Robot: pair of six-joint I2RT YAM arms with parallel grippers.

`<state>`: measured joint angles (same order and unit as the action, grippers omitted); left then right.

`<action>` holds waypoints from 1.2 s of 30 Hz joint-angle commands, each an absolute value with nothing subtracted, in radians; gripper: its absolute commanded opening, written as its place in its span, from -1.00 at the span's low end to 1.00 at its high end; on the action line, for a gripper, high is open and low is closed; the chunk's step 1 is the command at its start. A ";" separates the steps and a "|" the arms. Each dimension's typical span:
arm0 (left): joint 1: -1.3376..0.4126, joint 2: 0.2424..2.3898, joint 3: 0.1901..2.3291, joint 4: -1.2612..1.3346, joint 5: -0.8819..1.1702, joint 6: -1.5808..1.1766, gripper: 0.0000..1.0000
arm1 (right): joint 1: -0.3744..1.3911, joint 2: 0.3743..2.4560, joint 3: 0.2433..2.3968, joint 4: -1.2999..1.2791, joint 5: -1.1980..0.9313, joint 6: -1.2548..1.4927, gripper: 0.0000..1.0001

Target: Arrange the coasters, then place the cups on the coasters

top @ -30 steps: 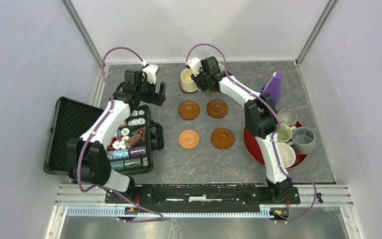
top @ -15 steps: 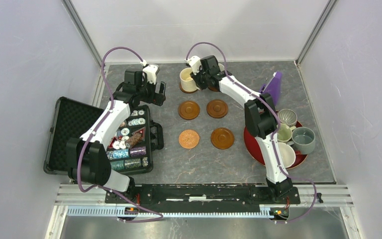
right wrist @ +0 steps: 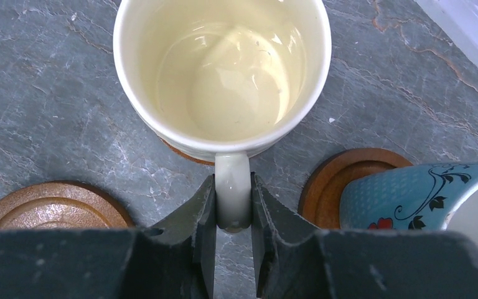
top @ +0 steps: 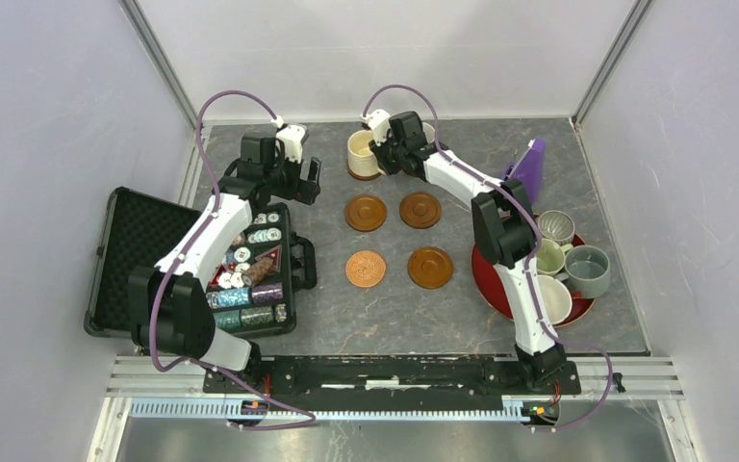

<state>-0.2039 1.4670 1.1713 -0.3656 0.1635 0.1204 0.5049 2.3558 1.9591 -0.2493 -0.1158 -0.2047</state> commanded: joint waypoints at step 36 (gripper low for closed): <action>-0.264 1.448 1.079 -0.301 0.386 0.276 1.00 | -0.070 1.604 1.686 -1.061 -0.504 -0.744 0.87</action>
<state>-0.2279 1.4670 1.0904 -0.3481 0.3283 0.1936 0.0628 1.6646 1.7172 -0.8284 -0.4541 -0.5797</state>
